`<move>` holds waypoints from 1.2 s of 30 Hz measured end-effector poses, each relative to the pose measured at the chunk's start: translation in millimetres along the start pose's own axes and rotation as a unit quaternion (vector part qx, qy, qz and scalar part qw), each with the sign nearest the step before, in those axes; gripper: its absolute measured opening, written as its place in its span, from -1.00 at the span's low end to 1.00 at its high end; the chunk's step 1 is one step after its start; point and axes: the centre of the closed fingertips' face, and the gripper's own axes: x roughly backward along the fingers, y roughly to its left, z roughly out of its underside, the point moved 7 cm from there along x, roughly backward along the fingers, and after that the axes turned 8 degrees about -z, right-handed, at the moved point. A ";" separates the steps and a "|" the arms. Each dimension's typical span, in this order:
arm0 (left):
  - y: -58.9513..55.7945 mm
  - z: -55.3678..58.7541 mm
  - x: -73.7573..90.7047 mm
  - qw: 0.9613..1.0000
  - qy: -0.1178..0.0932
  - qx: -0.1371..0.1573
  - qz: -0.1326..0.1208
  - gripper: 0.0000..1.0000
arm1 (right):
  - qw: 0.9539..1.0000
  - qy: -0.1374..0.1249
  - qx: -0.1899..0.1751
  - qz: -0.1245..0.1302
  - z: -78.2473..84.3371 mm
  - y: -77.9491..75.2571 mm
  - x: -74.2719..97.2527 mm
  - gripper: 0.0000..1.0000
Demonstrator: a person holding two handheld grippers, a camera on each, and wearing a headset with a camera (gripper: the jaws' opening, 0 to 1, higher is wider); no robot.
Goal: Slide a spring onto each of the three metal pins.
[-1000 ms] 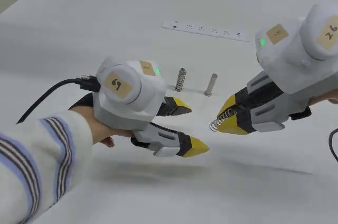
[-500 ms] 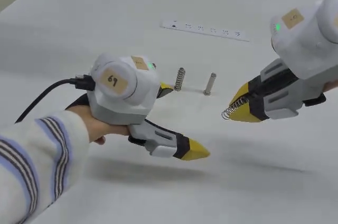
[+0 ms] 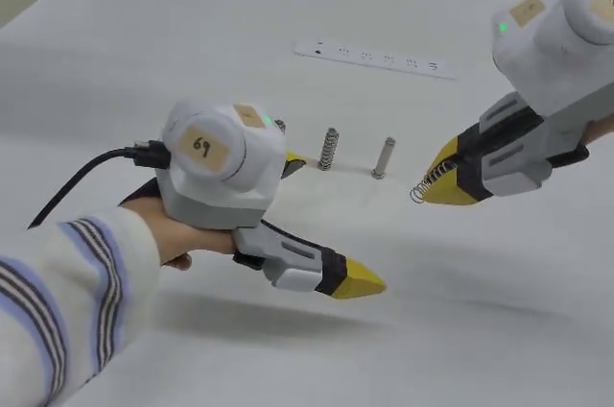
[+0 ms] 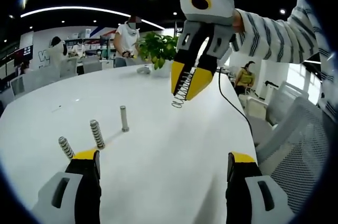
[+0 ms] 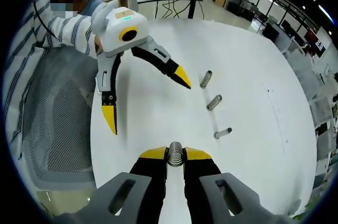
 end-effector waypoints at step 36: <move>12.3 1.1 4.8 1.000 0.020 0.019 -0.014 0.88 | 0.997 0.072 0.037 0.005 -15.4 -91.3 -23.4 -0.84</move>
